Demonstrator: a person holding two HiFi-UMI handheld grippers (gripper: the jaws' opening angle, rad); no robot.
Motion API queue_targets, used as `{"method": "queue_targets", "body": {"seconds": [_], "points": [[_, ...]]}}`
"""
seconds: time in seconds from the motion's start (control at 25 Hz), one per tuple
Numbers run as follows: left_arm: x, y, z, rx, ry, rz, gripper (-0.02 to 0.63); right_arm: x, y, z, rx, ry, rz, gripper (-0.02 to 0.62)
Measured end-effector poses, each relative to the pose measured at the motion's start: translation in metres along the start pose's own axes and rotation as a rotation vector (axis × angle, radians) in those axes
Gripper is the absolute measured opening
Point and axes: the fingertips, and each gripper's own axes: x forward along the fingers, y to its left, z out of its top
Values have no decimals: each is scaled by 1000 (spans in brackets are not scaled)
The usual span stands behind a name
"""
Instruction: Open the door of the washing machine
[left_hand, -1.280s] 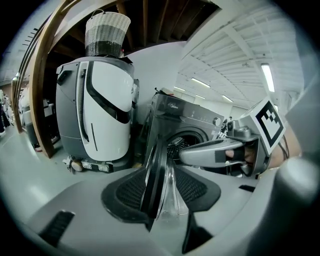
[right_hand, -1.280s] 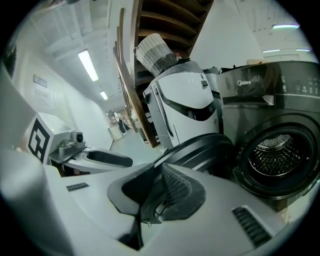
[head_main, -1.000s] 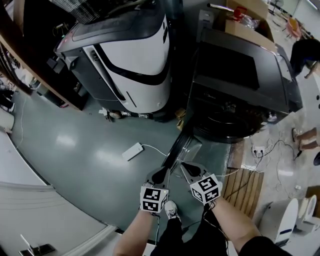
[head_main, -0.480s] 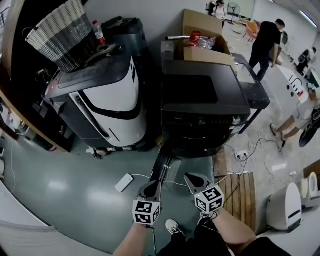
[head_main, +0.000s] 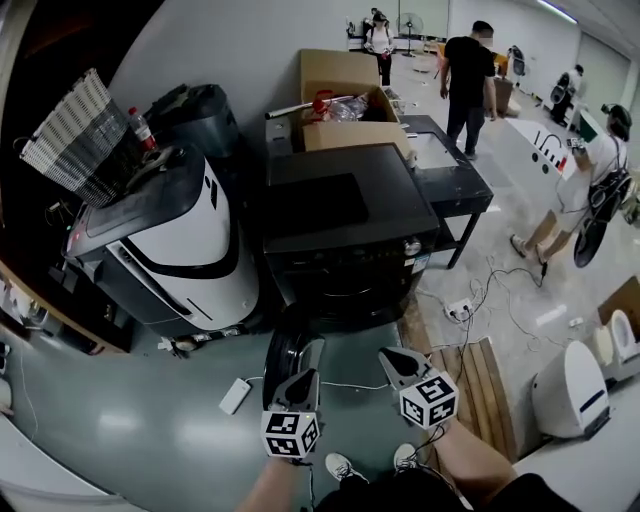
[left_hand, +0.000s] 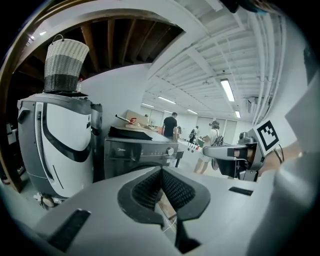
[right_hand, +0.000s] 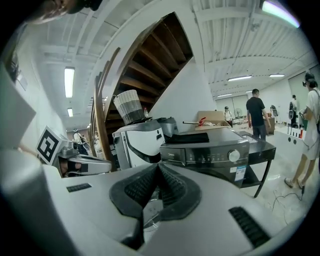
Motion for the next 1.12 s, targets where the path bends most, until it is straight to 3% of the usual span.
{"method": "queue_targets", "body": {"seconds": [0.24,0.48,1.12], "points": [[10,-76,5,15,-10,-5,20,-69,-51,4,9,-15,-32,17],[10,-126,6,30,-20,10,21,-111,-70,-2,14,-16,-14,17],[-1,-174,-16,27,-9,40,21,-143,-72,-18,-2,9,58,17]]}}
